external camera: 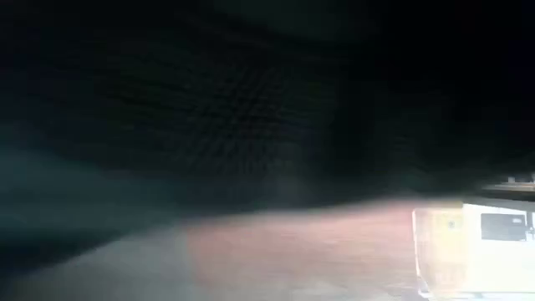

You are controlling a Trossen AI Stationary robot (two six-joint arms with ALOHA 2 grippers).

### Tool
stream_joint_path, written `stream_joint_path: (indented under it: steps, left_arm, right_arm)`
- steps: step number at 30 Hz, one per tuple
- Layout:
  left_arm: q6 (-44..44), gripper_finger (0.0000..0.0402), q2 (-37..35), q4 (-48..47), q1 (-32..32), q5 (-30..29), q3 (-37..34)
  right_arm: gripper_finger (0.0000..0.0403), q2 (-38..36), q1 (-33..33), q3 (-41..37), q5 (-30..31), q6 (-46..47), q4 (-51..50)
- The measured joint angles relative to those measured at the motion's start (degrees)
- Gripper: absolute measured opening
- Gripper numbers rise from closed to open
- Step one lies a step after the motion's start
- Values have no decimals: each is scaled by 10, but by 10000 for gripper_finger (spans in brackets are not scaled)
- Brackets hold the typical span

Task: Fold Laundry from Bin
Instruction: Fold the light blue pants

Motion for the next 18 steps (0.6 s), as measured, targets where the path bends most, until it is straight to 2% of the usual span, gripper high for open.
stream_joint_path:
  steps: [3, 6, 9, 11, 13, 15, 18]
  left_arm:
    - [20, 82, 0, 2, -7, 83, 0]
    - [36, 91, 0, -6, -14, 161, 0]
    - [45, 89, 0, -16, -18, 171, 0]
    - [46, 86, 0, -23, -18, 154, 0]
    - [46, 84, 0, -26, -17, 140, 0]
    - [46, 83, 0, -26, -15, 138, 0]
    - [45, 83, 0, -24, -15, 138, 0]
  right_arm:
    - [291, 60, -1, 0, 18, -104, 132]
    - [291, 118, 0, 0, 51, -272, 304]
    - [291, 166, -13, 1, 49, -445, 502]
    - [291, 198, -24, 10, 17, -494, 609]
    - [291, 227, -29, 27, -15, -520, 657]
    - [291, 253, -22, 50, -43, -547, 664]
    - [291, 287, -9, 76, -51, -584, 658]
